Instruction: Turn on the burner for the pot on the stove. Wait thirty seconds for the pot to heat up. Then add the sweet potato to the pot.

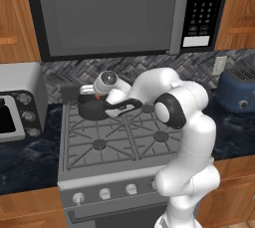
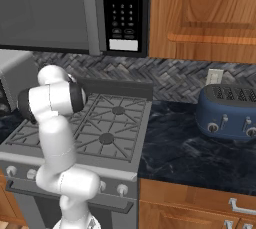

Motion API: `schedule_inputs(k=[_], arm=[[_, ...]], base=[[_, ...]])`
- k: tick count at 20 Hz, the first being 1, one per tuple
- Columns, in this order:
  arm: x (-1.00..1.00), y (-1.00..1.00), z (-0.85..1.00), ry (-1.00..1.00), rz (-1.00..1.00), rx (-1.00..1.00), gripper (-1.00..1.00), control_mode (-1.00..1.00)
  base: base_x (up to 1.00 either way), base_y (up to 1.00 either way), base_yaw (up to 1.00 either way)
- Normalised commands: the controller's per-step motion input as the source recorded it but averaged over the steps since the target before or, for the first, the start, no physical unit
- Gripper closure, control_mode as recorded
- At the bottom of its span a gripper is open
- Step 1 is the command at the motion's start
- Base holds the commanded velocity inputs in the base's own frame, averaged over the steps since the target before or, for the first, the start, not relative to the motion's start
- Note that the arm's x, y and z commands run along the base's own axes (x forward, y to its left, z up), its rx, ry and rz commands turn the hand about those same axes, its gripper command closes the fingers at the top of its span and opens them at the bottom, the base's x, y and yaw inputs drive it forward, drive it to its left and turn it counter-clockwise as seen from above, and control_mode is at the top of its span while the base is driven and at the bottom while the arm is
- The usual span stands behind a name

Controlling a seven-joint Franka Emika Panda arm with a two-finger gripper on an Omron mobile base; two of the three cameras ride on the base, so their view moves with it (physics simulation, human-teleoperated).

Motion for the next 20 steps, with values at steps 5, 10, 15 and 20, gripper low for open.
schedule_inputs(k=[5, 10, 15, 20], arm=[[0.16, 0.08, -0.07, -0.04, 0.00, 0.00, -1.00, -1.00], [0.01, 0.00, 0.00, 0.00, 0.00, 0.00, -1.00, -1.00], [0.00, 0.00, 0.01, 0.00, 0.00, 0.00, -1.00, -1.00], [-0.41, 0.00, 0.72, 0.00, 0.00, 0.00, -1.00, -1.00]], base=[[0.00, 0.00, 0.00], [0.00, 0.00, 0.00], [0.00, 0.00, 0.00], [0.00, 0.00, 0.00]])
